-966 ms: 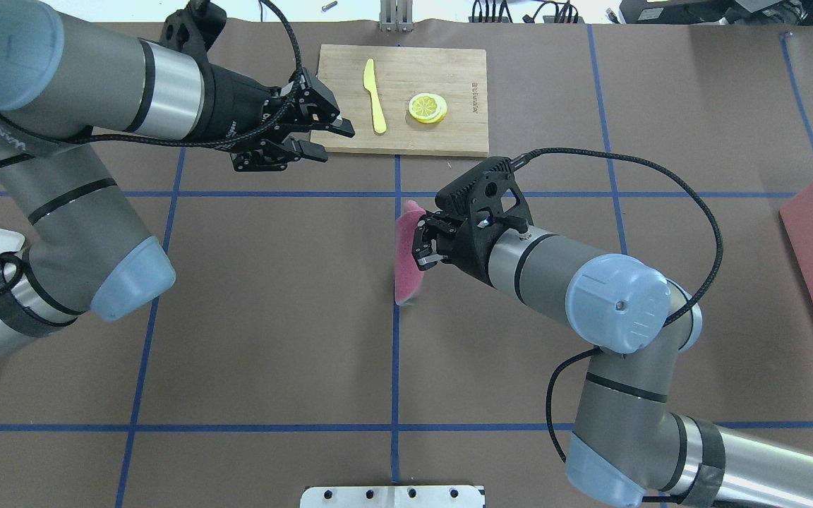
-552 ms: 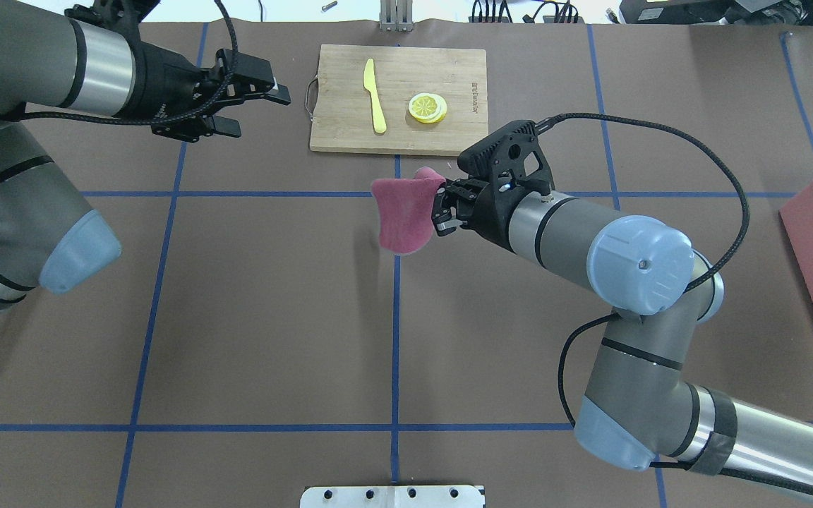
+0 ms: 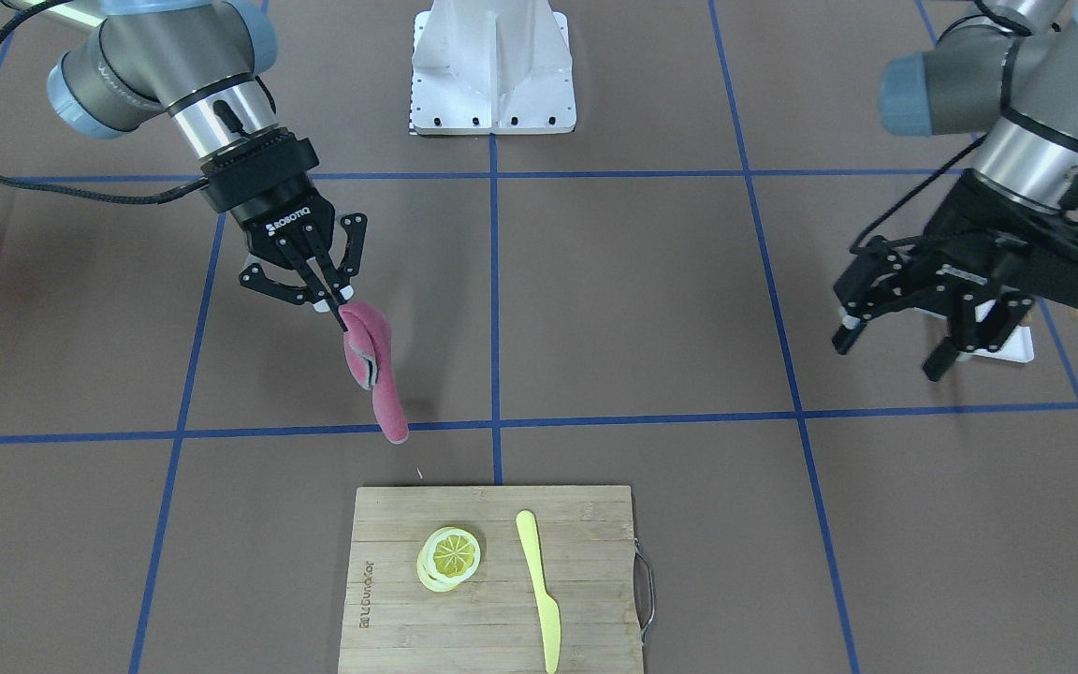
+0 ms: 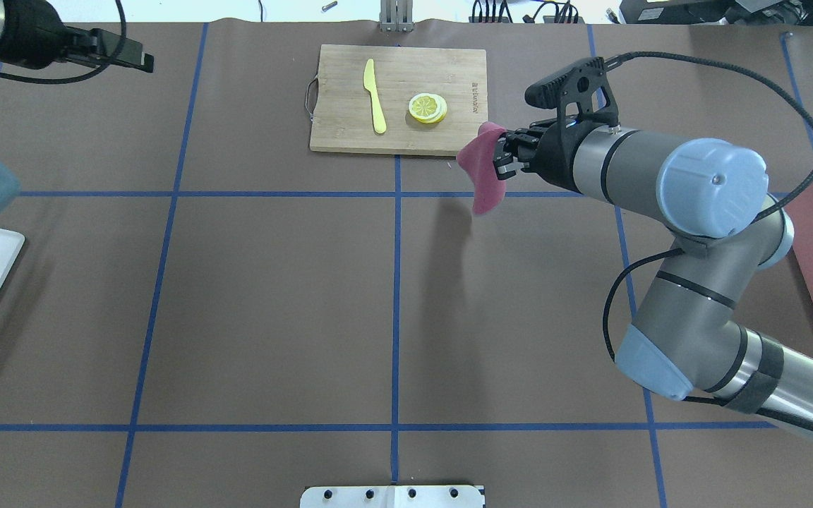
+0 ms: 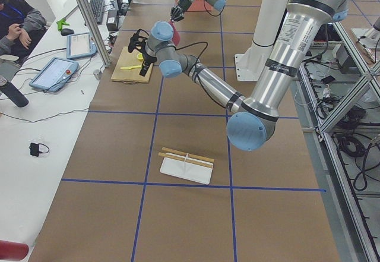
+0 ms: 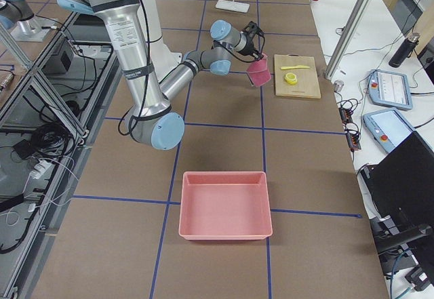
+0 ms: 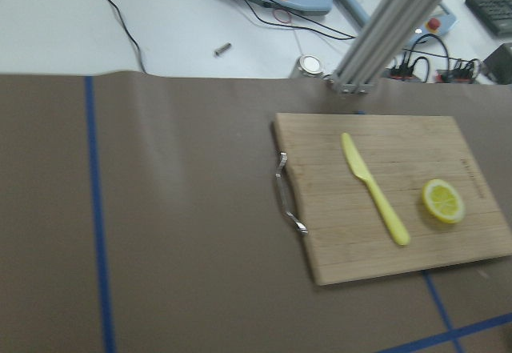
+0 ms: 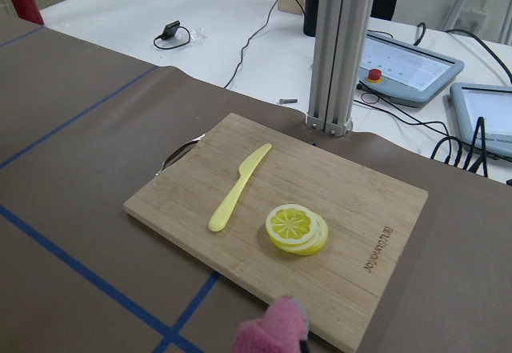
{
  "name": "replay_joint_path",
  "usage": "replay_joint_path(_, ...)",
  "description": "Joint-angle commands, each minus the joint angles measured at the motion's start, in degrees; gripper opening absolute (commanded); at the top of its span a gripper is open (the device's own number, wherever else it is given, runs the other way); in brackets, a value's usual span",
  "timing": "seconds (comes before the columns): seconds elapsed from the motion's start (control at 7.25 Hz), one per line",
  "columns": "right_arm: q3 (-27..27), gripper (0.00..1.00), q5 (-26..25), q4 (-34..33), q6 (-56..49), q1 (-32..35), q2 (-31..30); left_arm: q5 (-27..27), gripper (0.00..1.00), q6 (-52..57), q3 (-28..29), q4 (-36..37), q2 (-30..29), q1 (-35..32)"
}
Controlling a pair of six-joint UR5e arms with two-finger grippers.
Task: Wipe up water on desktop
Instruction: 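Carry the towel with the right gripper and lower it onto the table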
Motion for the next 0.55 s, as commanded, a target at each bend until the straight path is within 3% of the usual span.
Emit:
replay_joint_path(0.0,0.1,0.00,3.9,-6.2,0.1,5.2,-1.5,-0.1,0.98,30.1,0.8,12.6,3.7,-10.8)
replay_joint_path(0.28,0.9,0.00,13.4,-16.5,0.1,13.4,-2.9,-0.6,0.98,45.9,4.4,23.5,4.2,-21.5)
replay_joint_path(0.41,3.2,0.00,17.0,-20.4,-0.5,17.6,-5.9,-1.1,0.98,52.2,10.0,24.5,4.1,-26.7)
